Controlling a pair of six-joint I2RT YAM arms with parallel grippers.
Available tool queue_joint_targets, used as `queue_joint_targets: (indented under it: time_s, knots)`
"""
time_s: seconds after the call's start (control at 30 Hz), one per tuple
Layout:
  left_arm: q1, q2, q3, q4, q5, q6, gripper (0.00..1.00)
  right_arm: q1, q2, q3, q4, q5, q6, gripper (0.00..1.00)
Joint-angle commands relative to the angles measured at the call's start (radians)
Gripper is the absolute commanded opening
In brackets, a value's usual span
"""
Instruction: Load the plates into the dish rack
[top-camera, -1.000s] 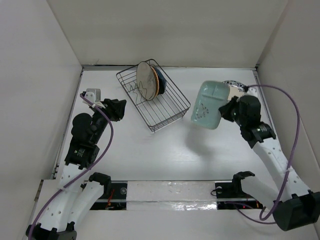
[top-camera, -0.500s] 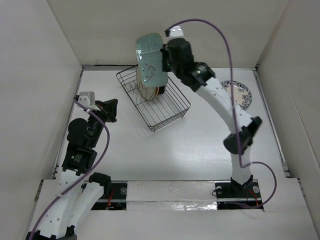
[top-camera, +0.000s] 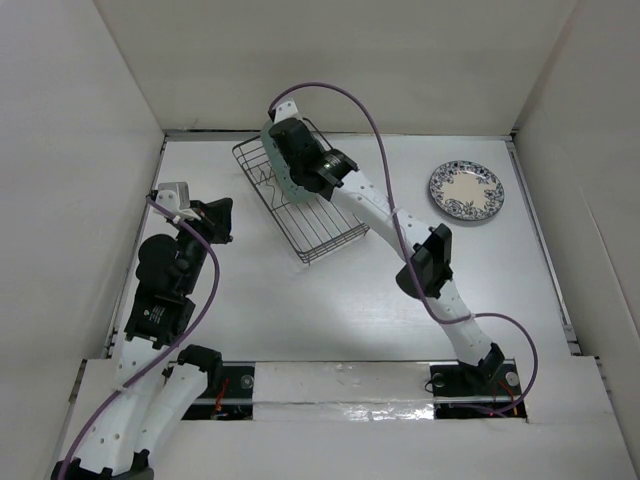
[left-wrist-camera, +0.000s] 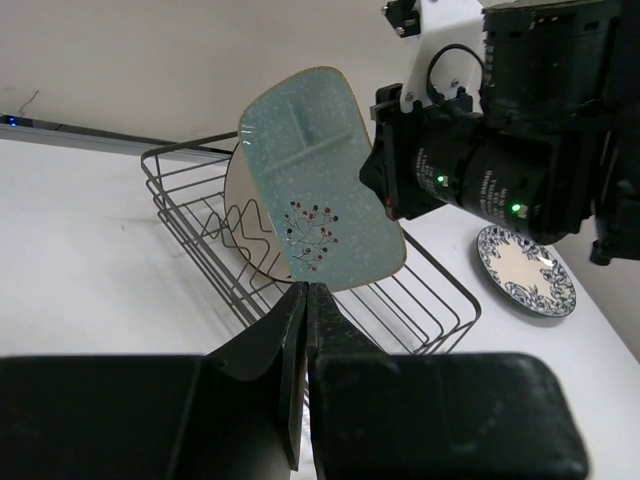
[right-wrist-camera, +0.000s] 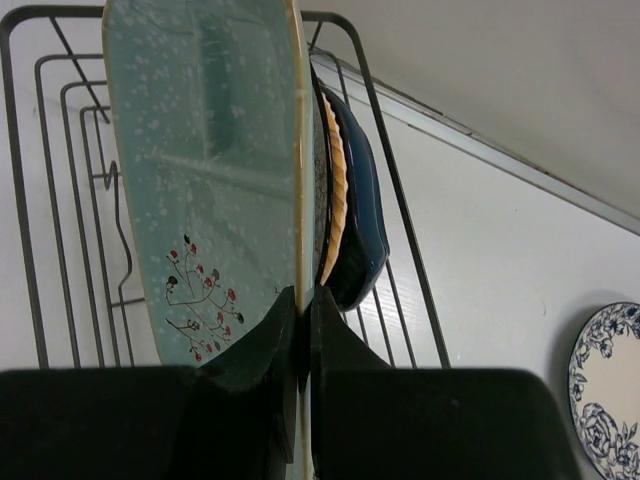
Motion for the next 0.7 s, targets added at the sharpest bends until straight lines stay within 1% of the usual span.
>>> queue_joint_targets:
  time_s: [0.0, 0.1, 0.17, 0.33, 0.5, 0.67]
  knots:
    - [-0.004, 0.000, 0.026, 0.029, -0.014, 0.012, 0.00, 0.012, 0.000, 0.084, 0.215, 0.112, -0.050, 0.00]
    - [-0.004, 0.004, 0.024, 0.030, -0.005, 0.012, 0.00, 0.012, 0.006, 0.032, 0.263, 0.143, -0.055, 0.00]
    - [-0.004, 0.008, 0.024, 0.032, 0.001, 0.010, 0.00, 0.012, 0.018, 0.035, 0.270, 0.158, -0.050, 0.00]
    - [-0.004, 0.011, 0.024, 0.032, 0.004, 0.009, 0.00, 0.012, 0.055, 0.032, 0.349, 0.213, -0.072, 0.00]
    - [-0.004, 0.015, 0.024, 0.032, 0.004, 0.010, 0.00, 0.012, 0.098, 0.055, 0.365, 0.226, -0.082, 0.00]
    - [-0.004, 0.017, 0.023, 0.035, 0.004, 0.007, 0.00, 0.022, 0.127, 0.044, 0.368, 0.232, -0.084, 0.00]
